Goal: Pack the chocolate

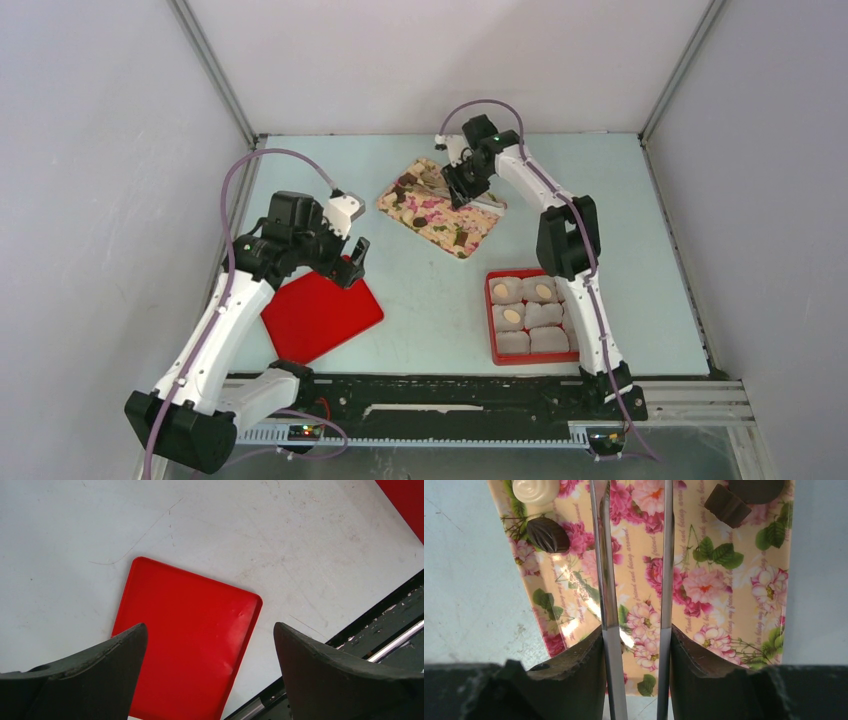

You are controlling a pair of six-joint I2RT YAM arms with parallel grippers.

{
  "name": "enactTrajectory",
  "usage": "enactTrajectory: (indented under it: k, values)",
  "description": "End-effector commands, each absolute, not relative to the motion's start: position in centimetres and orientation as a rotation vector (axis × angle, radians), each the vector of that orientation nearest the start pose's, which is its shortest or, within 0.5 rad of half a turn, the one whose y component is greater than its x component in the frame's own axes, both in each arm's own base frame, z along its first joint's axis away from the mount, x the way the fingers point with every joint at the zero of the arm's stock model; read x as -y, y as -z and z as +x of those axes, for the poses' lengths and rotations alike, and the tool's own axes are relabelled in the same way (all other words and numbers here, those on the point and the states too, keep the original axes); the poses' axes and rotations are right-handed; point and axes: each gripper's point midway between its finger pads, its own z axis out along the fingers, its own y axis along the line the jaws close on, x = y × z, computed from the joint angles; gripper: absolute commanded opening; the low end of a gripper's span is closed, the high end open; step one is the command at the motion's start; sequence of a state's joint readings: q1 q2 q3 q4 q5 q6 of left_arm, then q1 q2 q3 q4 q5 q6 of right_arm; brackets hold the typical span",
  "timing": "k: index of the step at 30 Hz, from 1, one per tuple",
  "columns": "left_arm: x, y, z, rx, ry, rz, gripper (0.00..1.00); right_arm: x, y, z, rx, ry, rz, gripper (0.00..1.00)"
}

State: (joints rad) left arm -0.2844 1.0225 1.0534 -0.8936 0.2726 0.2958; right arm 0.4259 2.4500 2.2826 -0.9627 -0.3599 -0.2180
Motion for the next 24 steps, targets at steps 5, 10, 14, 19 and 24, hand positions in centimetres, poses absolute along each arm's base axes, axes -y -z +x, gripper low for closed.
enactTrajectory:
  k: [5, 10, 14, 19, 24]
  values:
    - [10.9, -20.0, 23.4, -2.245, 0.341, 0.803, 1.0, -29.2, -7.7, 48.4, -2.424, -0.539, -0.994, 0.37]
    - [10.8, -19.7, 23.2, -2.232, 0.342, 0.809, 1.0, -28.1, -10.0, 47.4, -2.402, -0.517, -1.012, 0.31]
    - [11.1, -19.3, 23.3, -2.233, 0.359, 0.819, 1.0, -26.7, -13.7, 46.0, -2.336, -0.529, -0.993, 0.3]
    - [11.7, -19.2, 23.7, -2.24, 0.393, 0.839, 0.98, -24.8, -16.5, 42.8, -2.319, -0.564, -1.009, 0.28]
    - [12.6, -19.2, 24.1, -2.238, 0.442, 0.866, 0.98, -22.4, -18.2, 37.9, -2.298, -0.59, -1.069, 0.28]
